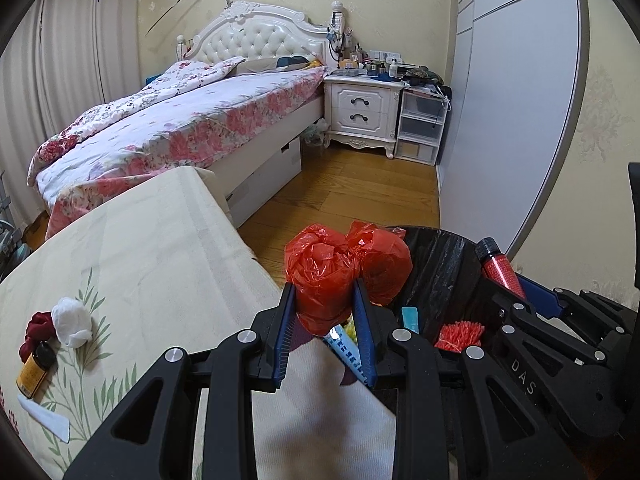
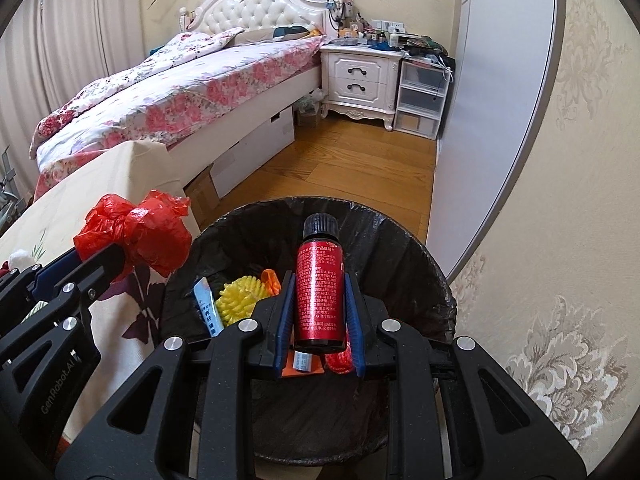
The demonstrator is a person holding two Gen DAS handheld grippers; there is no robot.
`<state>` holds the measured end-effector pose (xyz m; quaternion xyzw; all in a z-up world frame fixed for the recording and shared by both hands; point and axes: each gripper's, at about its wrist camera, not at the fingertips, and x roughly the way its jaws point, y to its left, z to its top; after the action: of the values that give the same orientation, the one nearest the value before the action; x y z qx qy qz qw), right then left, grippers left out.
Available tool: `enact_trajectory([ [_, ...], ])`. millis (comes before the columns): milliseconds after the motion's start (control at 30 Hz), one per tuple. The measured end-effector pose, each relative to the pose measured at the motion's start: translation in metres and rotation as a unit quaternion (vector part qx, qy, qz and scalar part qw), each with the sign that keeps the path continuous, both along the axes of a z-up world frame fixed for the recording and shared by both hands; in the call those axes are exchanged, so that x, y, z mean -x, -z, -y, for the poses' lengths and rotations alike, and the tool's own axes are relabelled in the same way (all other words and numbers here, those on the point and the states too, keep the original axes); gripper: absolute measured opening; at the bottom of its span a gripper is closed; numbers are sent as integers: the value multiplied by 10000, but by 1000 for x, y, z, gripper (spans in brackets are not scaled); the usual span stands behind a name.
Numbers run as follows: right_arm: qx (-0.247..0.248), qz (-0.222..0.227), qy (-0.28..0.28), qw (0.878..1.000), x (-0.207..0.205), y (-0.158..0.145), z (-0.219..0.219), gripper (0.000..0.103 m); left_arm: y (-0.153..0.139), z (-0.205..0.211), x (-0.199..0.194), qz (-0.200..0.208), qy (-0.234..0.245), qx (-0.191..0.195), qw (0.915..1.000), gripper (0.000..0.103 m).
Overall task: Collect trash
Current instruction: 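Carry the bottle and bag over the black bin and open both grippers, then move both open tools back over the table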
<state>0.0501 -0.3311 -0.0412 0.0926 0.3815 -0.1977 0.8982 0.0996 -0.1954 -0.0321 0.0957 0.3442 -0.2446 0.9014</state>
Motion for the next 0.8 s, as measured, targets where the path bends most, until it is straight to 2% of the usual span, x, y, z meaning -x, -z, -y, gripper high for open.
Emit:
enact_trajectory([
  [367, -78, -47, 51, 9999, -7, 7, 9, 23, 3, 14, -12, -82, 51, -92, 9999, 30],
  [433, -98, -58, 50, 9999, -9, 8, 10, 23, 4, 16, -12, -94, 66, -145, 9998, 36],
  [500, -85, -52, 83, 9999, -7, 8, 10, 25, 3, 16, -10, -61, 20, -139, 9999, 54],
  [567, -100, -61, 101, 9999, -7, 9, 11, 27, 2, 13, -9, -12, -36, -94, 9999, 62],
  [633, -88, -52, 133, 9999, -6, 8, 11, 35, 1, 12, -9, 26, -77, -92, 9999, 65],
  [767, -74, -31, 145, 9999, -2, 5, 10, 37, 0, 7, -7, 57, -167, -110, 9998, 69],
  [800, -64, -18, 147, 9999, -2, 4, 9, 41, 0, 5, -6, 53, -196, -121, 9997, 69],
])
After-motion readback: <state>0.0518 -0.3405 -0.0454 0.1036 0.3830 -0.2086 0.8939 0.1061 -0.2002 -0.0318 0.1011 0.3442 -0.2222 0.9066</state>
